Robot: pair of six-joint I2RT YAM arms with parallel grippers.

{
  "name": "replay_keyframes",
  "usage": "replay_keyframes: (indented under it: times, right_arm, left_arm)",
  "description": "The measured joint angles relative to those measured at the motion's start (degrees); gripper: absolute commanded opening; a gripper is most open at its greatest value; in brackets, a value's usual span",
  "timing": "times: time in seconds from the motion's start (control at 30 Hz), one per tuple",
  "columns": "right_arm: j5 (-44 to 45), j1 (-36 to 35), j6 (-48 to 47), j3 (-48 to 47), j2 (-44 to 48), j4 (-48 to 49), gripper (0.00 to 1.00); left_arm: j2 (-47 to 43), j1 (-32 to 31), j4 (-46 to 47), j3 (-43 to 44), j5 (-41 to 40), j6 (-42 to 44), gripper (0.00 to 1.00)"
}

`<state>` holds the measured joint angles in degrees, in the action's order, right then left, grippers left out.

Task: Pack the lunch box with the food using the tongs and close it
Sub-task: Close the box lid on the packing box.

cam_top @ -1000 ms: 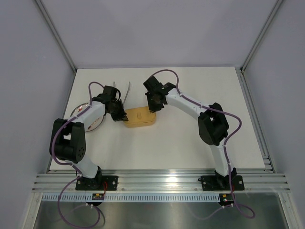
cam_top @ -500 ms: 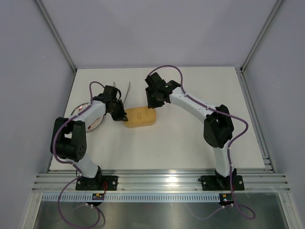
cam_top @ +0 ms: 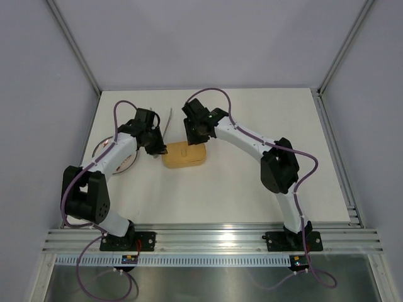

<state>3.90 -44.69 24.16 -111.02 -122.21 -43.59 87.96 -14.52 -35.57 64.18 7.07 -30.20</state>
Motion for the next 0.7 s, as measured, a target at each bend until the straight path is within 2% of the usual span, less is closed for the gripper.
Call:
replay_keyframes:
  times: [0.23,0.4,0.7]
  right_arm:
    - [0.3,-0.4,0.1,-0.4,-7.0,0.1,0.37]
    - [1.5,-0.6,0.1,-0.3,-6.9,0.9,0.37]
    - [2.3,-0.7,0.0,-1.0,-6.4,-1.3,0.38]
  left_arm:
    - [-0.8,0.0,-1.0,0.3,-1.1,0.2,0.13]
    - [1.1,-0.1,0.0,0.3,-0.1,0.2,0.09]
    - [3.7,-0.2,0.2,0.2,0.5,0.2,0.1]
